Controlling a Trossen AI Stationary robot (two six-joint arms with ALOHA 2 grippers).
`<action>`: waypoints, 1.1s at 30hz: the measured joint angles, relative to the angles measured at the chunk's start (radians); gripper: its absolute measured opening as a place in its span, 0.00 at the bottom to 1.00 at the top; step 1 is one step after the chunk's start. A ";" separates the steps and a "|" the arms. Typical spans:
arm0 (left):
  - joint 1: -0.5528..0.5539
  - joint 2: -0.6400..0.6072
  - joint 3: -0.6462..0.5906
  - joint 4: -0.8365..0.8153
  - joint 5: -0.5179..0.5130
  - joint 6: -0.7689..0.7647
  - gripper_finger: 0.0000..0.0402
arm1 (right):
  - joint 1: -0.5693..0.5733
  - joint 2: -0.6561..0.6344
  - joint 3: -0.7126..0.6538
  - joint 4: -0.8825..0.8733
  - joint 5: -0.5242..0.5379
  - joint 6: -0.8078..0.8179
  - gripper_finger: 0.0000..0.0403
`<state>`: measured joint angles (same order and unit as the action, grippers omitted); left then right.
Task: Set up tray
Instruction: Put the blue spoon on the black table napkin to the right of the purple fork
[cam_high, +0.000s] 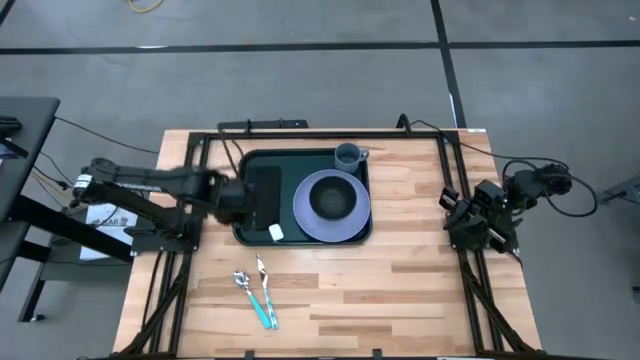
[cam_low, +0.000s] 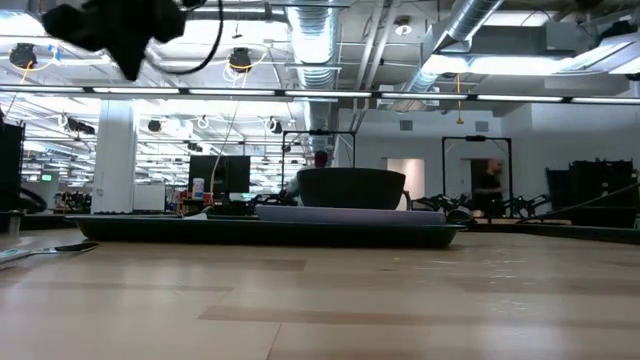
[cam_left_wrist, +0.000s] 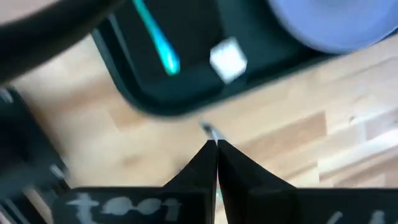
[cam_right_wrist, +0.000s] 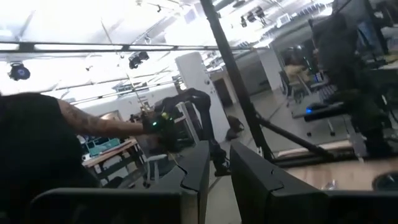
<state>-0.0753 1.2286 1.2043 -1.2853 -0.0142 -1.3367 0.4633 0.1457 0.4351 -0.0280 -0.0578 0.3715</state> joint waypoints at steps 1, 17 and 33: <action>-0.026 0.000 -0.034 0.026 0.025 -0.053 0.00 | 0.000 -0.004 0.000 -0.010 0.005 0.008 0.14; -0.290 0.000 -0.262 0.599 0.043 -0.181 0.00 | 0.000 -0.009 0.000 0.022 0.011 0.074 0.14; -0.314 0.020 -0.262 0.614 0.013 -0.186 0.01 | 0.000 -0.009 0.000 0.112 0.067 0.127 0.14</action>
<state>-0.3890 1.2490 0.9419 -0.6714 -0.0014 -1.5226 0.4633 0.1369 0.4355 0.0837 0.0090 0.4987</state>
